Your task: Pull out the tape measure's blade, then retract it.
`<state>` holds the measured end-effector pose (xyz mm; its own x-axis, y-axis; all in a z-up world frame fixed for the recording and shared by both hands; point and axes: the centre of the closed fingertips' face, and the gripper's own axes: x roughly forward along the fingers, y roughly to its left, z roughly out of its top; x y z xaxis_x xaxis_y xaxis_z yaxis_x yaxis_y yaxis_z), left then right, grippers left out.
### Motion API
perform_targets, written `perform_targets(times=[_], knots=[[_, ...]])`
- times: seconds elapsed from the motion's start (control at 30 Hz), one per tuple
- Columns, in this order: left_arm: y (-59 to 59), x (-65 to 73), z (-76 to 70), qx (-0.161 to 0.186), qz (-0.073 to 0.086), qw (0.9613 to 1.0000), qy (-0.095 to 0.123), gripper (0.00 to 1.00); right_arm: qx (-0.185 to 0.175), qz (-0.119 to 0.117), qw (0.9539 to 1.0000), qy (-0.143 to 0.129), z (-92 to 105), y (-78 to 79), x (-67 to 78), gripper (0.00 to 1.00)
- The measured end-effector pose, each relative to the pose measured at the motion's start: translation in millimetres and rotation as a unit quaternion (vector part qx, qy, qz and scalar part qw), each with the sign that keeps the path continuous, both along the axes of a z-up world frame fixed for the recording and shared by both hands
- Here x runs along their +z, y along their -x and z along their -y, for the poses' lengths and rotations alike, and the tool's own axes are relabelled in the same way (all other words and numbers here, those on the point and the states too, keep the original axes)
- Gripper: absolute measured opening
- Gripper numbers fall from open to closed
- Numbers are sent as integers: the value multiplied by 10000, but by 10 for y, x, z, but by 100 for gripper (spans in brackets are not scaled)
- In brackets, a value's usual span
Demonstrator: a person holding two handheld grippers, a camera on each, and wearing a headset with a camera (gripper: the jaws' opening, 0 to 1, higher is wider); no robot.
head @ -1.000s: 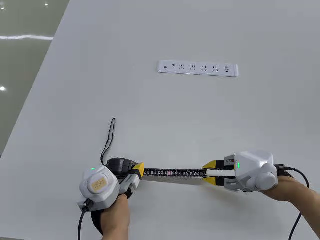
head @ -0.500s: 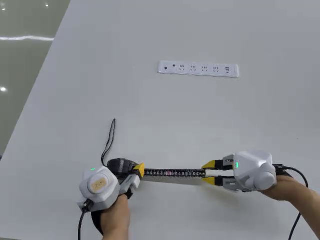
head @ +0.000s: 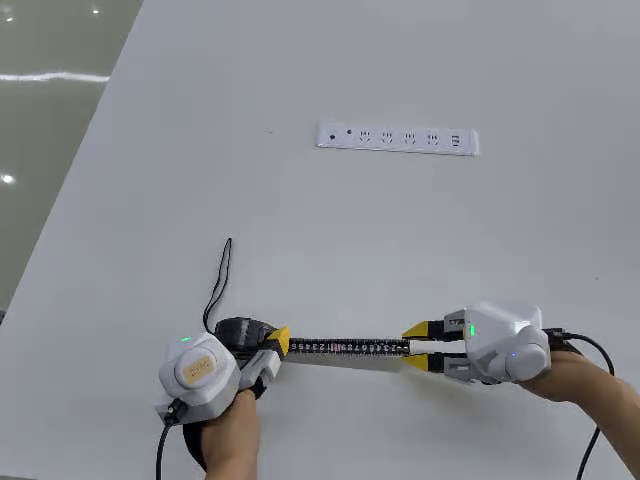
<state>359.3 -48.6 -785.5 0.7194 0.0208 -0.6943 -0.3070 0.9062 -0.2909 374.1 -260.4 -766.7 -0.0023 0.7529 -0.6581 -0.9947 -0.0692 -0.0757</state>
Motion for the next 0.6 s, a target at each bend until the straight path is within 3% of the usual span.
perform_targets(times=[0.6], knots=[[8,-2,-9,2,7,10000,44,63,68,-8,10000,-4,-66,18,11,13]])
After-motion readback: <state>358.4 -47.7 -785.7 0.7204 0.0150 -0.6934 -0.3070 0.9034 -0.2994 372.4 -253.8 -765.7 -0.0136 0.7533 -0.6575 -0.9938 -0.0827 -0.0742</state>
